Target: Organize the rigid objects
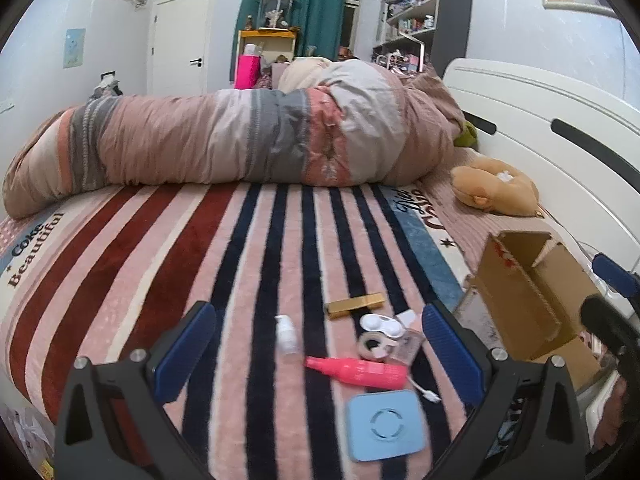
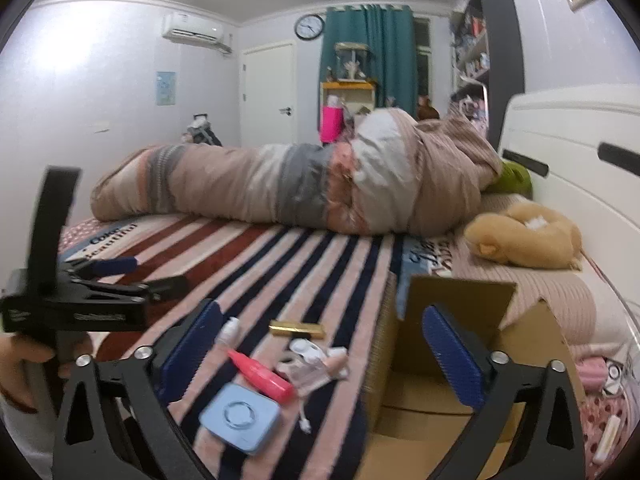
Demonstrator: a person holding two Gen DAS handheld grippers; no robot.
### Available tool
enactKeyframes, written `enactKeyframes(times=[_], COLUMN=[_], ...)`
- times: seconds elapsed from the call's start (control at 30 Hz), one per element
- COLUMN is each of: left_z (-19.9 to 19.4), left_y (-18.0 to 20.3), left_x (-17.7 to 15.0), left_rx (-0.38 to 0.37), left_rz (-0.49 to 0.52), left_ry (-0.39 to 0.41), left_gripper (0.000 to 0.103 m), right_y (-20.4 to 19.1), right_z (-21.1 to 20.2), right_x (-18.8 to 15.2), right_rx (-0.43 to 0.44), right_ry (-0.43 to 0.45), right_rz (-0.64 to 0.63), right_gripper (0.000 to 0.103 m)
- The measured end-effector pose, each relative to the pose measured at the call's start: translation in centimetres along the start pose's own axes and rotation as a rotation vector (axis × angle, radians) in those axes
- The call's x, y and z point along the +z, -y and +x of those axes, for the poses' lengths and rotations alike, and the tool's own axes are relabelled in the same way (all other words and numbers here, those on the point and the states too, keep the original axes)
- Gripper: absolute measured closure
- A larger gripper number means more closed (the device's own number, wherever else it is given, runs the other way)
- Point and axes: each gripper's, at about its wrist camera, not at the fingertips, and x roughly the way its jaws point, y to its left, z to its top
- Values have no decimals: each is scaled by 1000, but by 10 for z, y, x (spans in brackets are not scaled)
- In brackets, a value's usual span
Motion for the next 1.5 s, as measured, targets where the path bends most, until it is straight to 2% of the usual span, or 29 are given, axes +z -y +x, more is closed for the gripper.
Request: enactKeyframes(times=[0.07, 0.13, 0.2, 0.3, 0.33, 0.37, 0.43, 0.47, 0.57, 0.67, 0.8, 0.93, 1.0, 1.03, 1.13, 1.27, 1.33, 1.47, 1.5], left_z=[3, 8, 17, 30, 35, 39, 46, 48, 53, 57, 59, 62, 64, 65, 71, 72, 69, 60, 58], left_y=[-16, -30, -46, -63, -68, -73, -81, -85, -92, -97, -100, -102, -102, -101, -97, -83, -73, -50, -45], left_x=[-2, -4, -11, -21, -25, -28, -34, -38, -45, -47, -48, -51, -54, -56, -57, -49, -40, -16, -10], left_rx=[-2, 3, 24, 49, 52, 53, 55, 55, 52, 48, 38, 18, -17, -44, -129, -310, -445, -650, -682], left_rz=[-17, -26, -26, -29, -34, -40, -44, -42, -40, -40, -43, -52, -55, -51, -28, 29, 34, 31, 30], left_ry=[1, -6, -22, -63, -81, -96, -123, -136, -159, -170, -173, -185, -193, -199, -224, -252, -263, -259, -256], left_gripper=[0, 0, 0, 0, 0, 0, 0, 0, 0, 0, 0, 1, 1, 1, 1, 1, 1, 2, 4], right_y=[-14, -30, -47, -65, -69, -72, -73, -73, -69, -71, -71, -85, -89, -88, -85, -85, -86, -88, -89], right_z=[4, 15, 28, 62, 73, 83, 99, 109, 125, 137, 147, 162, 163, 162, 159, 147, 141, 116, 109], right_x=[0, -6, -16, -47, -58, -70, -90, -102, -121, -131, -130, -128, -130, -130, -132, -120, -104, -63, -54], right_rx=[31, 74, 115, 165, 169, 157, 105, 49, -37, -36, -23, -56, -69, -77, -71, 45, 95, 214, 239], right_ry=[2, -27, -71, -203, -255, -304, -371, -417, -482, -515, -503, -528, -521, -512, -494, -428, -366, -205, -168], right_rz=[-6, -10, 1, 63, 88, 108, 137, 154, 197, 223, 261, 195, 166, 163, 122, 44, 7, -71, -89], right_gripper=[23, 27, 27, 26, 18, 9, 9, 9, 9, 9, 9, 9, 10, 19, 19, 22, 22, 22, 22])
